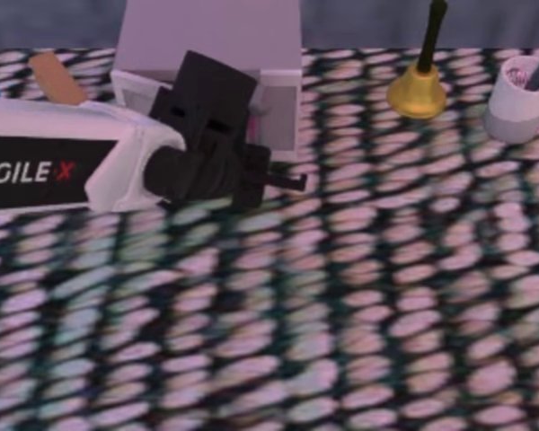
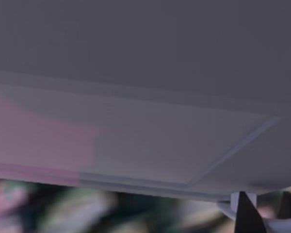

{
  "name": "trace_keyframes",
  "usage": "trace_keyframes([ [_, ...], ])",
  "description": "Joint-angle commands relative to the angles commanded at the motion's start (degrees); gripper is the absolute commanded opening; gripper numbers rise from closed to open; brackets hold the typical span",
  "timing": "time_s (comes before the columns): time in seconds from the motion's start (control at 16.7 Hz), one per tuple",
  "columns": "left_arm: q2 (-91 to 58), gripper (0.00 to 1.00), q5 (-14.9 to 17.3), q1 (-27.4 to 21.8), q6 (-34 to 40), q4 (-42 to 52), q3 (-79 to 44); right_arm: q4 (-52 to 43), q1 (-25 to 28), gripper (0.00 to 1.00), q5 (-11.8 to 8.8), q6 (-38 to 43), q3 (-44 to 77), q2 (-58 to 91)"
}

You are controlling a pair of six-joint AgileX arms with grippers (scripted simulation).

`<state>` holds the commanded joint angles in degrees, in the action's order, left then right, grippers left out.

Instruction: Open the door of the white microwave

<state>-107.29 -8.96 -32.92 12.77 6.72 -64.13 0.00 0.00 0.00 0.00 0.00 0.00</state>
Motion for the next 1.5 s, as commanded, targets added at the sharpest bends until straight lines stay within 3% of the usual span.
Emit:
trace_keyframes([
  [0.36,0.0,0.00,0.0,0.0,0.0,0.0,0.0,0.0,0.0,1.00,0.0,0.0,0.0,0.0],
  [0.9,2.3,0.00,3.2,1.2,-3.9,-1.3,3.1,0.0,0.0,1.00,0.0,0.0,0.0,0.0],
  [1.5,2.3,0.00,3.3,1.2,-3.9,-1.3,3.2,0.0,0.0,1.00,0.0,0.0,0.0,0.0],
])
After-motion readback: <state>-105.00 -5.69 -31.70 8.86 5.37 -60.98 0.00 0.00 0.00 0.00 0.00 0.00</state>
